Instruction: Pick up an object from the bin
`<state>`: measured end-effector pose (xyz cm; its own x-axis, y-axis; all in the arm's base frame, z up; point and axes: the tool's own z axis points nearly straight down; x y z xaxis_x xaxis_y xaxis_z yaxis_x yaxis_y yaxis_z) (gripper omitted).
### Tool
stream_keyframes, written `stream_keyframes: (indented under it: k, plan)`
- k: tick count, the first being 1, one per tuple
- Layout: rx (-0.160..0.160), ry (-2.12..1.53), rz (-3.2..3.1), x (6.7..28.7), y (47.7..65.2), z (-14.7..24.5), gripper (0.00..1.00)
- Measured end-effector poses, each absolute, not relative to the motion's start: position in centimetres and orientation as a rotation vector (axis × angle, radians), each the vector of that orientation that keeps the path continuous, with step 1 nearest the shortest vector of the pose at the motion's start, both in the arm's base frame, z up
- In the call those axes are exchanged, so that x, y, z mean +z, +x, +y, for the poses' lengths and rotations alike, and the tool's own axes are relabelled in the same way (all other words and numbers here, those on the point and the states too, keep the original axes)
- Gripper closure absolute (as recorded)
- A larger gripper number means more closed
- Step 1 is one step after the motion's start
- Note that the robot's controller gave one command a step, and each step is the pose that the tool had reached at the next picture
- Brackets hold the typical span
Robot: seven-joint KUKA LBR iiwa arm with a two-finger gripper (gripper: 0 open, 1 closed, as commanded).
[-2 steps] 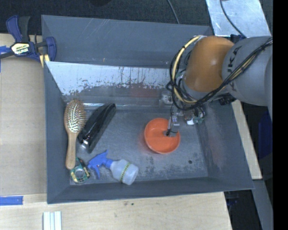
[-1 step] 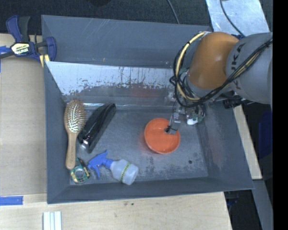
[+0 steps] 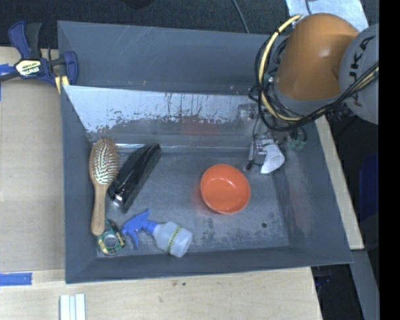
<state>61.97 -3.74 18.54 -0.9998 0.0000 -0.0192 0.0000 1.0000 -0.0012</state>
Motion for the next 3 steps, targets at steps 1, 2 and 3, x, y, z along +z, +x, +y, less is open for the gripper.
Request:
stream_keyframes:
  k: [1,2,3]
  plan:
    - [-0.002,0.028,3.120,15.6,62.0,-3.7,0.00]
    - [-0.009,-0.565,3.072,22.5,60.4,-3.1,0.00]
    - [-0.016,-0.665,3.036,24.5,60.1,-2.7,0.00]
